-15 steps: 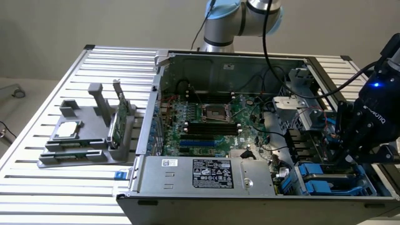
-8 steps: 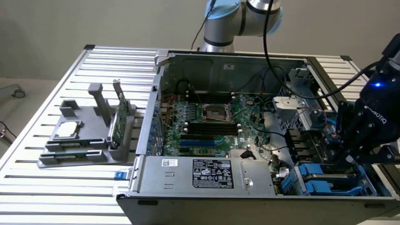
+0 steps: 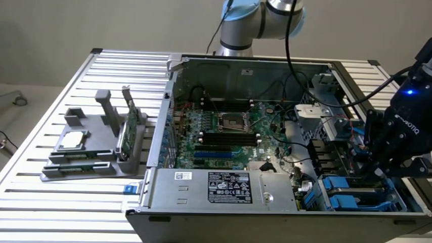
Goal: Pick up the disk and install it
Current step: 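Insert the first disk wire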
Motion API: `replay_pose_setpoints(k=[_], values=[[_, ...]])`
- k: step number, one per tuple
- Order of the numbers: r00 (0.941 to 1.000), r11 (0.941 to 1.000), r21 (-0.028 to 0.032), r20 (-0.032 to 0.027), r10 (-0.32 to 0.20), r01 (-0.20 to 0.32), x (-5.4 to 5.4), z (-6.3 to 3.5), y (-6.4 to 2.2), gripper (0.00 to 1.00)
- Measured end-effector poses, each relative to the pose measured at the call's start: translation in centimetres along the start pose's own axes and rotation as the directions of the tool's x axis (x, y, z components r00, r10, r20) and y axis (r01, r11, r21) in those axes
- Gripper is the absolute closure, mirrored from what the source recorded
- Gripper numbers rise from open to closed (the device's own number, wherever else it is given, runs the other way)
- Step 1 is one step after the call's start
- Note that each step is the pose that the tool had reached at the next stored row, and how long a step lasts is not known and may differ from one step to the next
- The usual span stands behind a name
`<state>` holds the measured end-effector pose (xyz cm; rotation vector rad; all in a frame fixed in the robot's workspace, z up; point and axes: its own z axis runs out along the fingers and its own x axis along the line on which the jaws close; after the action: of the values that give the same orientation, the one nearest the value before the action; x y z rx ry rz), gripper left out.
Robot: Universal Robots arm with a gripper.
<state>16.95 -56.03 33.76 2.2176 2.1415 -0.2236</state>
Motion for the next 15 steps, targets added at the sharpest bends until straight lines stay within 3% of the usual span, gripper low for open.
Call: replay_pose_setpoints(k=[15], values=[[1.0,1.0,0.006,0.0004,-0.001,0.001,-0.46,0.14,0.14,0.84]])
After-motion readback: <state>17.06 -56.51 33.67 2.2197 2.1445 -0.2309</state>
